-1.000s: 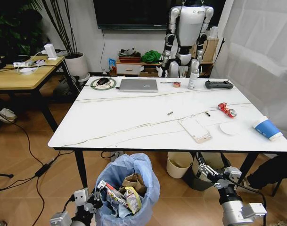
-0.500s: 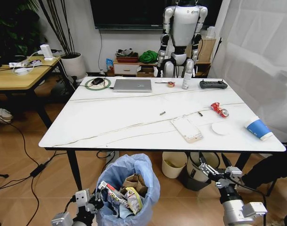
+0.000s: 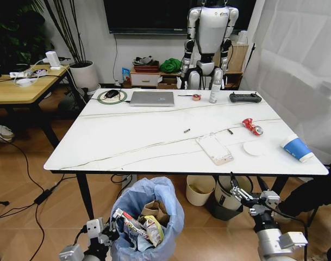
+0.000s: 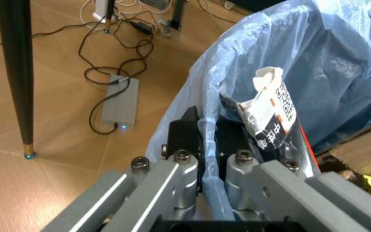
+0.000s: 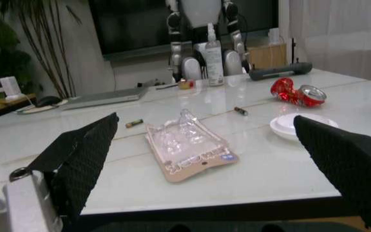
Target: Pick up the trash bin and place the trash from the table into it.
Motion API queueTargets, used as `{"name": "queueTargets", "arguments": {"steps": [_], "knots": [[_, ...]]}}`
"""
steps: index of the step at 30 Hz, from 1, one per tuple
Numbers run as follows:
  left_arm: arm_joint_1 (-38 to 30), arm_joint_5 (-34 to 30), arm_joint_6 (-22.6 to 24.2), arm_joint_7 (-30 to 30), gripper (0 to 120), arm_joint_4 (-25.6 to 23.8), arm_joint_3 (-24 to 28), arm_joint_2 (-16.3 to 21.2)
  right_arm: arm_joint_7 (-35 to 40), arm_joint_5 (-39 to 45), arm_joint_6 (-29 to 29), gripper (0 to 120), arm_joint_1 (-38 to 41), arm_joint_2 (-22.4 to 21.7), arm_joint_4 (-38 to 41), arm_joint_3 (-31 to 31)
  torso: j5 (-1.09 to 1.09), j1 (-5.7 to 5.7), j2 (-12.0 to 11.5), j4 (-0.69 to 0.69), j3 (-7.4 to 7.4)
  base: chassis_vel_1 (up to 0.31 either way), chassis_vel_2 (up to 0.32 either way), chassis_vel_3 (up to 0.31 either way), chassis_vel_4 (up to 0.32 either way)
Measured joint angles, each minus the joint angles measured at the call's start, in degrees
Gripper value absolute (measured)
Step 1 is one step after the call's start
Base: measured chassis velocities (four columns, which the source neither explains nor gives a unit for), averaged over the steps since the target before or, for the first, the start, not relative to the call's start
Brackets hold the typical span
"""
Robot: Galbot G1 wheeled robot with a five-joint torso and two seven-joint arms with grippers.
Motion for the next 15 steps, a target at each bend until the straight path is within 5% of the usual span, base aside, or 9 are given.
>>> {"name": "queueTargets", "arguments": {"steps": [15], "knots": [[1.4,0.3,0.2,0.0,1,-1.9,-2.3,-1.3,14.4,32.7,-20.2,100,12.7,-5.8,6.5,-0.1,0.01,0.0,0.0,0.01,0.0,0.0,0.0,0.0,0.0]]}}
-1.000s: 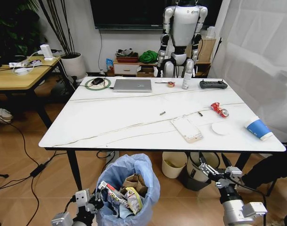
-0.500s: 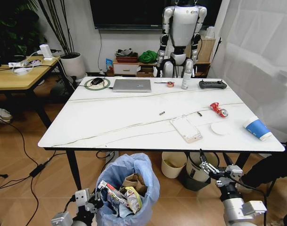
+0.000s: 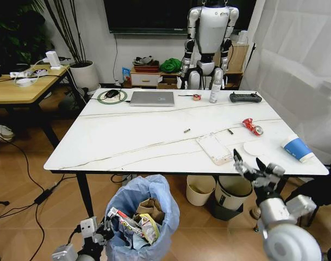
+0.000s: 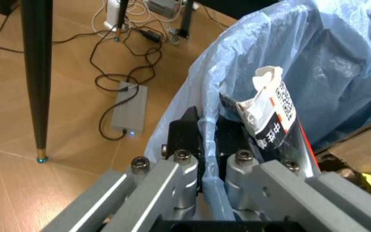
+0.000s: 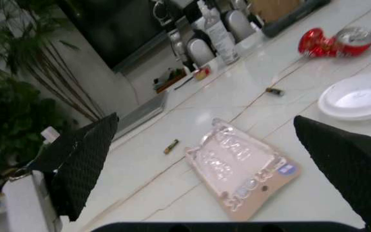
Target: Pick up the trash bin and place the trash from the table into it.
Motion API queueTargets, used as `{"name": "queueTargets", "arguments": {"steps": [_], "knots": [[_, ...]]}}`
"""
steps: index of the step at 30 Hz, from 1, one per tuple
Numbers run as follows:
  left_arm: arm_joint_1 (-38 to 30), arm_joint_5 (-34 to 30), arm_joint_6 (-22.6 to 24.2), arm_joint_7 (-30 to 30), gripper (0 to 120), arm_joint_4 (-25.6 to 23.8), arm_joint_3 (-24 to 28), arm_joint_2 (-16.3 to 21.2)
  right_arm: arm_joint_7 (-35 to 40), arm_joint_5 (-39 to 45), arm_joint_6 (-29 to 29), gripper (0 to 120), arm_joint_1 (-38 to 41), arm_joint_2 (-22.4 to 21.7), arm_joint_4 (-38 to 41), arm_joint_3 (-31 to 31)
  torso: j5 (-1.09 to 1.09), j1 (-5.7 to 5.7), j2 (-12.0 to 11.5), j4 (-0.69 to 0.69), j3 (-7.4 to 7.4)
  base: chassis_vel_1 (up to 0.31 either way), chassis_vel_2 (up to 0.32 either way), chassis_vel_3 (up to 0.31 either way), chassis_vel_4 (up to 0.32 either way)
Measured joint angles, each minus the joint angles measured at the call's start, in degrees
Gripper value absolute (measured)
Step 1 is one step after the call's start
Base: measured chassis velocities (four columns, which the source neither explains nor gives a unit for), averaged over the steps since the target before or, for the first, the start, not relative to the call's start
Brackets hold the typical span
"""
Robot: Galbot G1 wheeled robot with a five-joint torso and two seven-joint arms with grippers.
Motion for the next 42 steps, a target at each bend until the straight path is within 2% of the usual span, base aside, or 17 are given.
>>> {"name": "queueTargets", "arguments": {"steps": [6,8,27,42], "knots": [[0.6,1.5,0.0,-0.1,1,-0.7,0.2,-1.7,6.5,21.6,-4.9,100,4.9,-0.8,0.4,-0.8,0.0,0.0,0.0,0.0,0.0,0.0,0.0,0.0,0.0],[0.7,1.8,0.0,-0.1,1,-0.8,0.2,-2.0,7.1,23.0,-5.5,100,5.7,-0.9,0.0,-1.1,-0.01,0.0,0.0,0.0,0.0,0.0,0.0,0.0,0.0],[0.6,3.4,-0.3,-0.4,1,-1.2,0.1,-4.6,12.0,21.2,-10.2,100,14.3,-3.4,-12.6,-6.3,0.0,0.0,0.0,0.0,0.0,0.0,0.0,0.0,0.0],[0.2,3.0,0.0,-0.6,1,-1.2,-0.2,-4.6,14.9,21.1,-12.2,100,17.8,-4.0,-17.0,-7.4,-0.03,0.0,0.0,-0.01,-0.01,0.0,0.0,0.0,0.0]]}}
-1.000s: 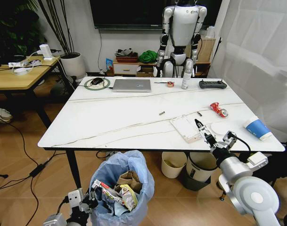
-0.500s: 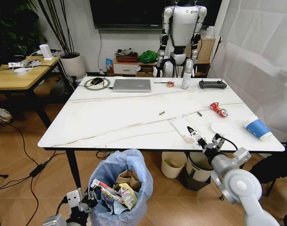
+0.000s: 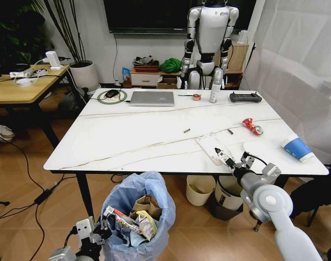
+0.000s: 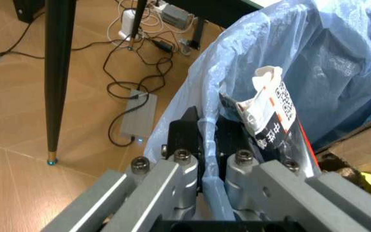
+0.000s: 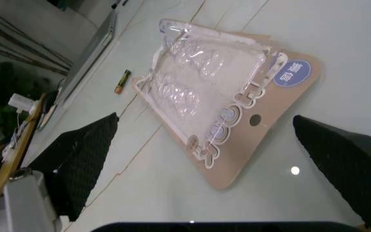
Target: Pick up the trash bin and place the trash from the table into it.
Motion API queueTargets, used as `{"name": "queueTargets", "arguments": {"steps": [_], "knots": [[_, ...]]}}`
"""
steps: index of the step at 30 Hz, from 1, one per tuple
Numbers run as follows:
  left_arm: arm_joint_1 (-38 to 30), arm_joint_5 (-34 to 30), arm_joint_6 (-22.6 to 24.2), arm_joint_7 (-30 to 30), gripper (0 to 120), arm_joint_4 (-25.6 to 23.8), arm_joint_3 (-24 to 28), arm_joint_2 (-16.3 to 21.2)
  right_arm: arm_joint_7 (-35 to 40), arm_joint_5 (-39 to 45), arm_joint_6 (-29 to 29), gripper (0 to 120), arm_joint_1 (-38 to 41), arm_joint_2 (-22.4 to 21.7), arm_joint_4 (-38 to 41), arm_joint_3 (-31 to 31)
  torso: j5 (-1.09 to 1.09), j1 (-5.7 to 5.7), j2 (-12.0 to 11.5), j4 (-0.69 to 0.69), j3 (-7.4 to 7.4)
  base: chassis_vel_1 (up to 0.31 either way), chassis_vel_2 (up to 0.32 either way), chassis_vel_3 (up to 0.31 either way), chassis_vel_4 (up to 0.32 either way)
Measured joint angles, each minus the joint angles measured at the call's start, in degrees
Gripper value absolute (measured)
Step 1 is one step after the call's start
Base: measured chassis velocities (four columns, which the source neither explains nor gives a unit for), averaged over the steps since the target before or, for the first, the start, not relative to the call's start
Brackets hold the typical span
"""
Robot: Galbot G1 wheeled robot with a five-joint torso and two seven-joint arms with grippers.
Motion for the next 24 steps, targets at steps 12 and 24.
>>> {"name": "queueTargets", "arguments": {"steps": [12,24], "knots": [[-0.4,-0.6,0.2,-0.1,1,0.0,-0.1,0.1,-0.1,-0.4,-0.2,100,1.2,0.5,-0.9,-1.0,0.02,0.0,0.0,0.0,0.01,0.0,0.0,0.0,0.0],[-0.8,-1.1,0.4,-0.2,1,0.3,-0.1,0.1,-0.3,-1.3,-0.5,98,2.5,0.6,-2.1,-2.3,0.01,0.0,0.0,0.0,0.0,0.0,0.0,0.0,0.0]]}}
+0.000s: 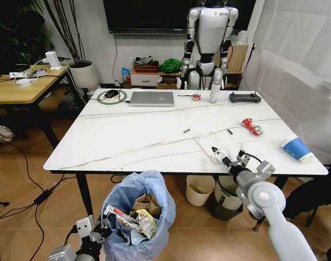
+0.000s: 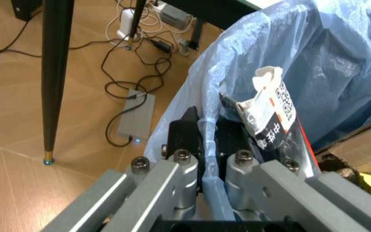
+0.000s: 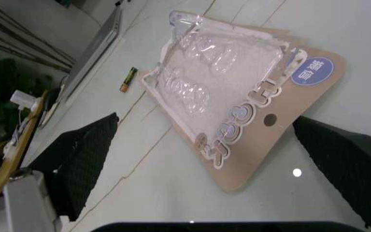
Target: Pick up the trash bin and place the trash from the table into it.
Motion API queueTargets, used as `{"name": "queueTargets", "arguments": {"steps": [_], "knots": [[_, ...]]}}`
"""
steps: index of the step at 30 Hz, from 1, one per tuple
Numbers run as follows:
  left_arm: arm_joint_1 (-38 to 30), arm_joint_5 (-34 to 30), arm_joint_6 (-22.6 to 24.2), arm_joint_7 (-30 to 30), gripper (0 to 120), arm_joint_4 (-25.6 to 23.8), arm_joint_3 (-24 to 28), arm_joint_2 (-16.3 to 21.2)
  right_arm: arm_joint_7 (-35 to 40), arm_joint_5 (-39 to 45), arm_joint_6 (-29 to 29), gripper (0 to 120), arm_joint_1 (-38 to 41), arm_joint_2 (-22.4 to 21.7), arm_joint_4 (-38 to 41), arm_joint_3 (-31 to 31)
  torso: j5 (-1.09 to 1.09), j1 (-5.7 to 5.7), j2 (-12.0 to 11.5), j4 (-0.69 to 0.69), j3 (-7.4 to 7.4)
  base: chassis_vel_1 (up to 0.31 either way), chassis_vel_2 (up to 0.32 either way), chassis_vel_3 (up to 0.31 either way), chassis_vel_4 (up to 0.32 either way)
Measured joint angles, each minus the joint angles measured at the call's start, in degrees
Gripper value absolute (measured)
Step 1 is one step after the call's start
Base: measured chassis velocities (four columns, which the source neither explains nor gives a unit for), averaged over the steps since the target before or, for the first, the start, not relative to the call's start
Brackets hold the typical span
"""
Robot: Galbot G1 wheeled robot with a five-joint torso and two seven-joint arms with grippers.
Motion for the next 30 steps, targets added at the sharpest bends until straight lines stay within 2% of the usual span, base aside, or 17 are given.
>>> {"name": "queueTargets", "arguments": {"steps": [7,9,12,15,22,23,27,30], "knots": [[-0.2,-0.2,0.2,-0.1,1,0.1,0.1,0.0,-0.2,-0.7,-0.3,71,-0.3,-0.2,-0.5,0.0,0.0,0.0,0.0,-0.01,0.0,0.0,0.0,0.0,0.0],[-0.2,-0.2,0.2,-0.1,1,0.1,0.1,0.0,-0.2,-0.7,-0.3,69,-0.3,-0.2,-0.5,0.0,0.0,0.0,0.0,-0.01,0.0,0.0,0.0,0.0,0.0],[-0.2,-0.3,0.2,-0.1,1,0.0,0.1,0.1,-0.4,-1.0,-0.4,53,-0.3,-0.2,-0.8,-0.2,0.0,0.0,0.0,-0.01,0.01,0.0,0.0,0.0,0.0],[-0.2,-0.4,0.2,-0.1,1,-0.1,0.0,0.1,-0.4,-1.1,-0.5,46,-0.3,-0.2,-0.8,-0.4,0.01,0.0,0.0,0.0,0.01,0.0,0.0,0.0,0.0],[0.1,-0.4,0.2,-0.1,1,-0.3,-0.1,0.1,-0.3,-1.3,-0.7,16,-0.4,0.0,-1.0,-0.6,0.03,0.01,0.0,0.0,0.02,0.0,0.0,0.0,0.0],[0.1,-0.4,0.2,-0.1,1,-0.3,-0.1,0.1,-0.3,-1.3,-0.7,16,-0.4,0.0,-1.0,-0.6,0.03,0.01,0.0,0.0,0.02,0.0,0.0,0.0,0.0],[0.1,-0.4,0.1,-0.1,1,-0.5,-0.1,0.1,-0.2,-1.3,-0.8,1,-0.3,0.1,-1.1,-0.7,0.05,0.01,0.0,0.0,0.03,0.0,0.0,0.0,0.0],[0.1,-0.4,0.1,-0.1,1,-0.5,-0.1,0.1,-0.2,-1.3,-0.8,0,-0.1,0.1,-1.1,-0.7,0.04,0.01,0.0,0.01,0.02,0.0,0.0,0.0,0.0]]}}
